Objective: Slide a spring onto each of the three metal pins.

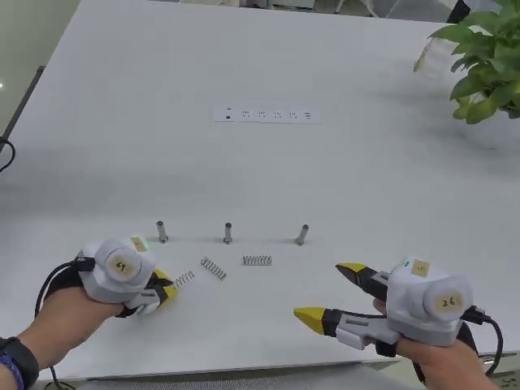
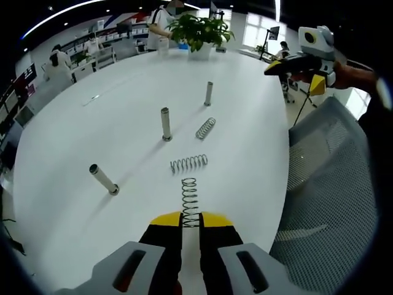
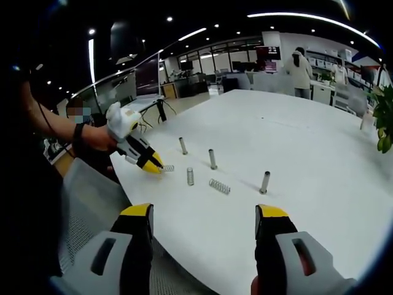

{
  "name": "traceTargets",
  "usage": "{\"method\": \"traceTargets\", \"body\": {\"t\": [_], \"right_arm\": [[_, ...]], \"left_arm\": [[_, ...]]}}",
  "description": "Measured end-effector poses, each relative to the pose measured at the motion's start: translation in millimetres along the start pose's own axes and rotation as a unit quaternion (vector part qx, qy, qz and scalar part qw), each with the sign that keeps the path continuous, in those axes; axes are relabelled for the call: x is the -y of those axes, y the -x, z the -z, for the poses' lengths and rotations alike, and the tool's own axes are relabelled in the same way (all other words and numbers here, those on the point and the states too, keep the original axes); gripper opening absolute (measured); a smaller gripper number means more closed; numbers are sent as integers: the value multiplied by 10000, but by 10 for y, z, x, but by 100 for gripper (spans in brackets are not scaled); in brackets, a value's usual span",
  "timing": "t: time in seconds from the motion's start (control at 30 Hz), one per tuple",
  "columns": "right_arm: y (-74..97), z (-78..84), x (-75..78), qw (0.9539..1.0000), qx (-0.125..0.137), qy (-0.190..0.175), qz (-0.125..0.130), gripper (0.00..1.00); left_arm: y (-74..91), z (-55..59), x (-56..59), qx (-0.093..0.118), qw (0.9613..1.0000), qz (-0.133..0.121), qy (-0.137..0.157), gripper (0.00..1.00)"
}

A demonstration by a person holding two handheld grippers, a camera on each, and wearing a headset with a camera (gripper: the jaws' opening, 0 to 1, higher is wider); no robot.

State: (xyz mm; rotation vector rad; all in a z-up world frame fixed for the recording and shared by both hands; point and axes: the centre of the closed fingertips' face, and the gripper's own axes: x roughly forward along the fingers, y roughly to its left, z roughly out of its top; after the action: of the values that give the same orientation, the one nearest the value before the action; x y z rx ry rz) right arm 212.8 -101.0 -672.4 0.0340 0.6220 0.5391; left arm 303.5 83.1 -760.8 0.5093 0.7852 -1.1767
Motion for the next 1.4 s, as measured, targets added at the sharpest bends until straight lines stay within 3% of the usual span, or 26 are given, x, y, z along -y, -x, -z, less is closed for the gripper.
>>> {"method": "traceTargets", "body": {"t": [0.4, 0.67, 1.07, 1.4], "right_arm": [[-91, -40, -63, 9997, -25, 122, -210, 65], [-128, -44, -140, 9990, -81, 221, -388, 64], [-183, -200, -285, 9967, 36, 348, -727, 57], [-236, -297, -492, 9913, 164, 377, -1250, 46]], "left_arm": [[209, -227, 235, 223, 9986, 96, -470, 2], [315, -450, 391, 442, 9962, 149, -735, 2], [395, -836, 627, 770, 9889, 298, -1238, 2], [435, -1012, 799, 874, 9820, 435, -1620, 2]]}}
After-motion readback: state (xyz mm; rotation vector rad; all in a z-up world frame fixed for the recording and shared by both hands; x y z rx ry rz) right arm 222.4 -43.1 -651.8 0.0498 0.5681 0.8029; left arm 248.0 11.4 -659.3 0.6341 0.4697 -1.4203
